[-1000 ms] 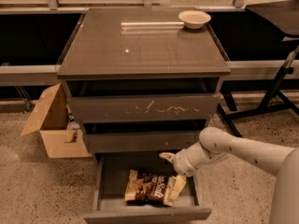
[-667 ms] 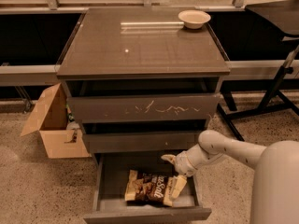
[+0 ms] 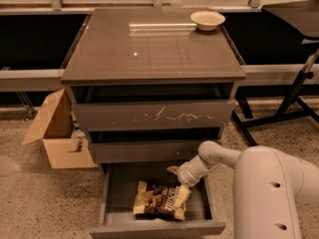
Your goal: Pick brown chip bag from bottom drawer and place on counter
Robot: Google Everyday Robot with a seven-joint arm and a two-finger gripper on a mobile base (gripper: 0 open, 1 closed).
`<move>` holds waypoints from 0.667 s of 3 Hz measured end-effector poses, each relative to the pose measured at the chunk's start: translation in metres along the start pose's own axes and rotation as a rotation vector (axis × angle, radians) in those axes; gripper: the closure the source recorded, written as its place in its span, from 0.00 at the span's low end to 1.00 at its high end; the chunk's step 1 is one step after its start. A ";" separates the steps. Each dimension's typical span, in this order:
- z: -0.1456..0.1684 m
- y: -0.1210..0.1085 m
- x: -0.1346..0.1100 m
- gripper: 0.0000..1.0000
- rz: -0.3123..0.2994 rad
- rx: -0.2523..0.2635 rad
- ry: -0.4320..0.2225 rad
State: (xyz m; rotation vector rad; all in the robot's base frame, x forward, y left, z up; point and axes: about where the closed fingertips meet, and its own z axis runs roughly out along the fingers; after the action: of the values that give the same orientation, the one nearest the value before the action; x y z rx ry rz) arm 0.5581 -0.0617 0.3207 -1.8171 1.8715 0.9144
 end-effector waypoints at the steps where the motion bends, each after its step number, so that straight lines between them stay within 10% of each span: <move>1: 0.001 0.000 0.000 0.00 0.000 -0.001 0.000; 2: 0.024 -0.016 0.026 0.00 0.007 0.030 0.027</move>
Offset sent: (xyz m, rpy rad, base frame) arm 0.0181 -0.0103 -0.0624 -0.0527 -0.0395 -0.0510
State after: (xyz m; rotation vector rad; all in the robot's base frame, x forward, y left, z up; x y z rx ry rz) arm 0.5670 -0.0638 0.2831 -1.8153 1.8982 0.8636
